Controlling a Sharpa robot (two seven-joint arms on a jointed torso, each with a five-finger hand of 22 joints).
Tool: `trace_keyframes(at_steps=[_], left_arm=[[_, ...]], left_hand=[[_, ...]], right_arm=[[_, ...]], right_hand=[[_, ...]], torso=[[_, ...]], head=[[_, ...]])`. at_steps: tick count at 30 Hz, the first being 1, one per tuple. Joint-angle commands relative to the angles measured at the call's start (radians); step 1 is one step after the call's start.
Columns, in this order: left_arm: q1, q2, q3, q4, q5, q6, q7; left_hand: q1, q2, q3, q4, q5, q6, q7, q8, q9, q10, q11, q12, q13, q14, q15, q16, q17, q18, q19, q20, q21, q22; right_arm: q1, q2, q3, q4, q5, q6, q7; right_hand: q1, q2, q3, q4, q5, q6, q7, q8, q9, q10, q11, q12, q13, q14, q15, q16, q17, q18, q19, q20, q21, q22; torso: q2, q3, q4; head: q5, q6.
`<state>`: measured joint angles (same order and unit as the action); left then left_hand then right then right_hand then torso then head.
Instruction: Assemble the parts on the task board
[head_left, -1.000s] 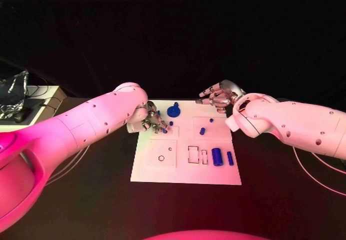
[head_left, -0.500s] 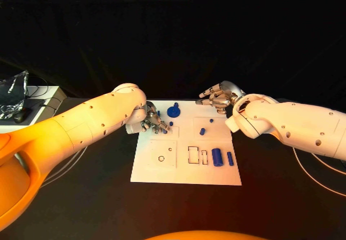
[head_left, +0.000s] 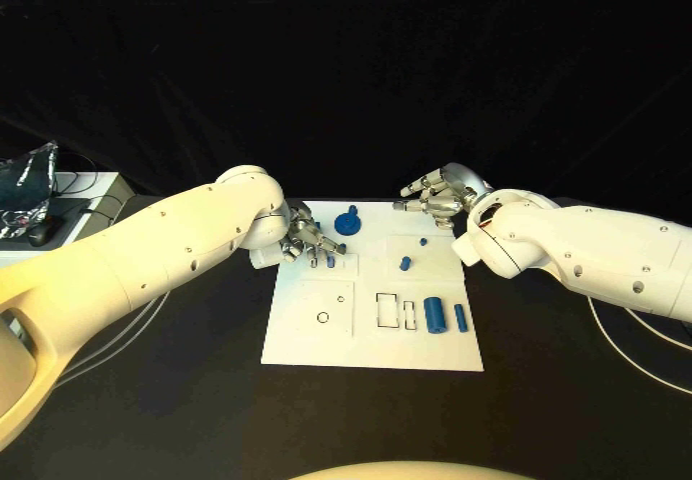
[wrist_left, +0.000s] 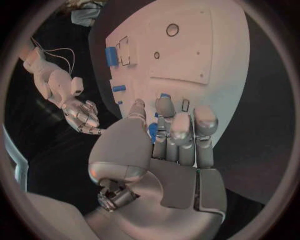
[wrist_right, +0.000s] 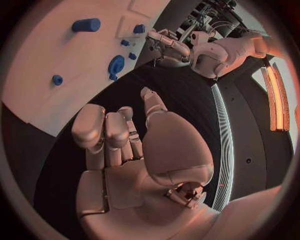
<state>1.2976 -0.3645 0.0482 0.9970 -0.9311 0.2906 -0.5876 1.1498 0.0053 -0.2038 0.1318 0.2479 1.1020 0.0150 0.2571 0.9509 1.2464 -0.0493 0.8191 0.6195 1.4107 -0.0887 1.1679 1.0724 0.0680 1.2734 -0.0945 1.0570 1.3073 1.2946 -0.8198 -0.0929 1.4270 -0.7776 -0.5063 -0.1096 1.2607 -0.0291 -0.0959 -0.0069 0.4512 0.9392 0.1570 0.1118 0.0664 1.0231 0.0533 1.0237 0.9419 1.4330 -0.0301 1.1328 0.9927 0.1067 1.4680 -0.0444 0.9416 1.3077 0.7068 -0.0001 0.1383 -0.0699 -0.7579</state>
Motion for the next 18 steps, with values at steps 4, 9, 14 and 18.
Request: trace_keyframes(at_steps=[4,9,14,18], left_arm=[[-0.013,-0.055,0.007,0.074,0.03,-0.151,0.068],[-0.029,-0.108,0.01,0.15,0.02,-0.25,0.102],[-0.049,-0.162,0.01,0.237,-0.02,-0.395,0.146],[-0.067,-0.186,0.009,0.276,-0.034,-0.459,0.159]], left_hand=[[0.038,-0.004,0.008,0.007,0.007,-0.043,0.057,-0.107,-0.235,-0.074,0.04,-0.033,-0.049,-0.09,0.027,-0.135,-0.164,0.024,-0.093,0.029,-0.176,-0.059],[0.058,-0.01,0.026,0.014,0.02,-0.092,0.096,-0.12,-0.437,-0.111,0.074,-0.1,-0.159,-0.142,0.054,-0.199,-0.276,0.056,-0.16,0.066,-0.366,-0.162],[0.059,-0.044,0.095,0.046,0.024,-0.167,0.105,-0.06,-0.507,-0.128,0.081,-0.117,-0.229,-0.14,0.057,-0.203,-0.317,0.061,-0.14,0.068,-0.395,-0.179],[0.06,-0.076,0.188,0.069,0.029,-0.198,0.11,0.022,-0.575,-0.123,0.08,-0.112,-0.261,-0.129,0.056,-0.21,-0.332,0.062,-0.127,0.067,-0.41,-0.186]], right_arm=[[-0.004,-0.01,-0.001,0.007,-0.019,0.004,0.019],[-0.007,-0.019,-0.002,0.012,-0.024,0.002,0.023],[-0.013,-0.028,-0.002,0.016,-0.027,0.0,0.024],[-0.018,-0.032,-0.003,0.018,-0.03,-0.001,0.025]], right_hand=[[-0.01,-0.001,0.0,-0.004,0.006,0.002,0.007,-0.004,0.0,-0.008,-0.002,-0.001,-0.001,0.004,0.0,-0.006,0.0,0.013,0.04,0.001,-0.006,0.121],[-0.01,-0.001,0.0,-0.004,0.006,0.002,0.007,-0.004,0.0,-0.008,-0.002,-0.001,-0.001,0.004,0.0,-0.006,0.0,0.013,0.04,0.001,-0.006,0.121],[-0.01,-0.001,0.0,-0.004,0.006,0.002,0.007,-0.004,0.0,-0.008,-0.002,-0.001,-0.001,0.004,0.0,-0.006,0.0,0.013,0.04,0.001,-0.006,0.121],[-0.01,-0.001,0.0,-0.004,0.006,0.002,0.007,-0.004,0.0,-0.008,-0.002,-0.001,-0.001,0.004,0.0,-0.006,0.0,0.013,0.04,0.001,-0.006,0.121]], torso=[[0.0,0.0003,-0.0004],[-0.001,-0.0002,0.0004],[-0.003,-0.0002,0.0021],[-0.007,-0.0016,0.0064]], head=[[-0.004,0.003],[-0.006,0.005],[-0.004,0.008],[-0.006,0.003]])
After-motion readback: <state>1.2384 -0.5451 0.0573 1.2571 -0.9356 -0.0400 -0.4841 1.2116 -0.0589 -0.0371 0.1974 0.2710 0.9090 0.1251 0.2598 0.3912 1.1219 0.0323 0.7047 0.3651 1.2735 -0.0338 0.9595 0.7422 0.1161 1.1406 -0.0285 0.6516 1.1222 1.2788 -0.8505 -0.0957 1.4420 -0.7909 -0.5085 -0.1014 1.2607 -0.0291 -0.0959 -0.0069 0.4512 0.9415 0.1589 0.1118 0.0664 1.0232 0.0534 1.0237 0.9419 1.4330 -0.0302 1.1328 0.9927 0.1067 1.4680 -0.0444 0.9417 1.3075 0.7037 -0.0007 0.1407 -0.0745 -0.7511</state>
